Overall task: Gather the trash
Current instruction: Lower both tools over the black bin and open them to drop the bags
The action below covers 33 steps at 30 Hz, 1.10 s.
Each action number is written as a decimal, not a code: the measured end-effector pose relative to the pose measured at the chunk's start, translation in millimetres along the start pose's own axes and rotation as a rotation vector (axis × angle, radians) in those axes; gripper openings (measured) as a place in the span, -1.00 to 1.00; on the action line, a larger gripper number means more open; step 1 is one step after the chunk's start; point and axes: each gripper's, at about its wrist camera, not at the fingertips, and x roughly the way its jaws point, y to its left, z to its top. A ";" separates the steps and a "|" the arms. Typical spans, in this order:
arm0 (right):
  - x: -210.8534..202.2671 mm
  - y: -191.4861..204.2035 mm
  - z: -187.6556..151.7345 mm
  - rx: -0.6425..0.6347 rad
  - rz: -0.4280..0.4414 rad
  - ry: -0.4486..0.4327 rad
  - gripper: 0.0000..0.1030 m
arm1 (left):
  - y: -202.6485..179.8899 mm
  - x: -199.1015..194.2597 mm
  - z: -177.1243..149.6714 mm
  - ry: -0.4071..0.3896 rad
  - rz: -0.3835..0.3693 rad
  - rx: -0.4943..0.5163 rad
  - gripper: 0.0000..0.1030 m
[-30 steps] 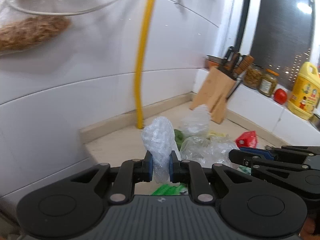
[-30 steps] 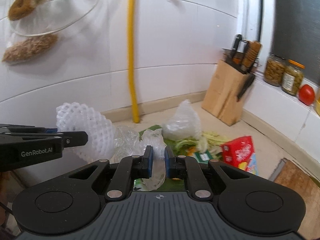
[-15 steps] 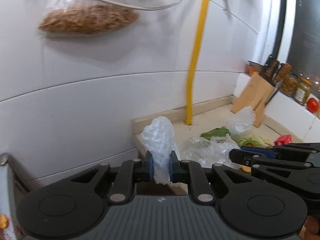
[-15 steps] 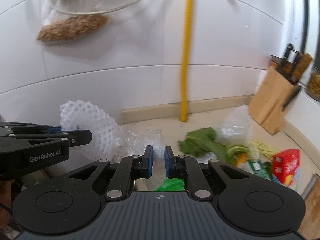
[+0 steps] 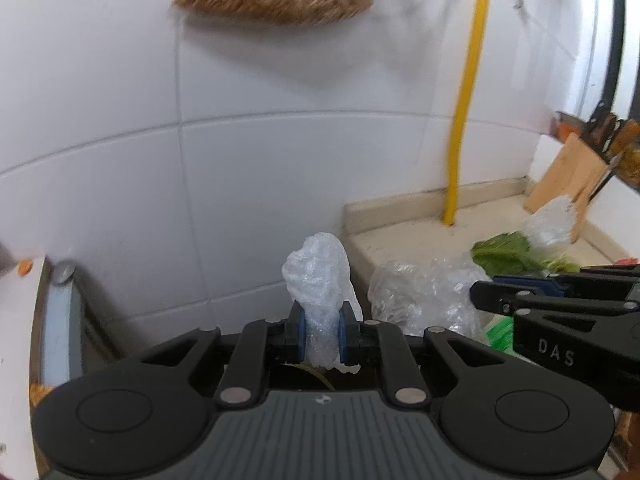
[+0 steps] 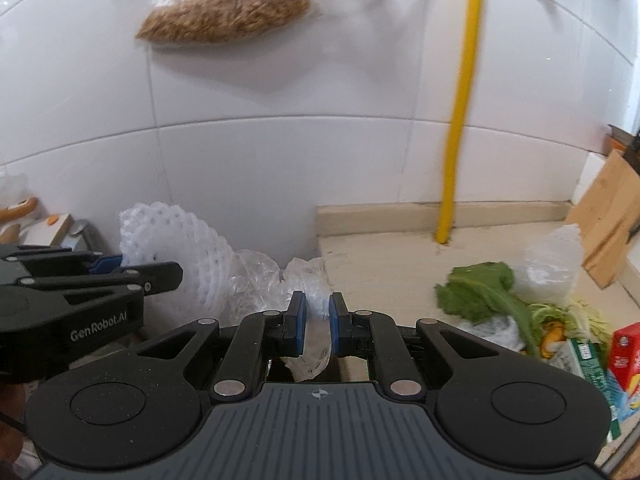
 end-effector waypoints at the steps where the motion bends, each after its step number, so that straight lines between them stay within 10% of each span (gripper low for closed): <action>1: 2.7 2.3 -0.7 -0.002 0.006 0.006 -0.68 | 2.7 2.2 -2.3 0.010 0.008 -0.005 -0.81; 33: 103.5 17.4 -24.7 0.063 0.145 0.228 -0.68 | 48.0 82.0 -53.5 0.267 0.118 -0.158 -0.80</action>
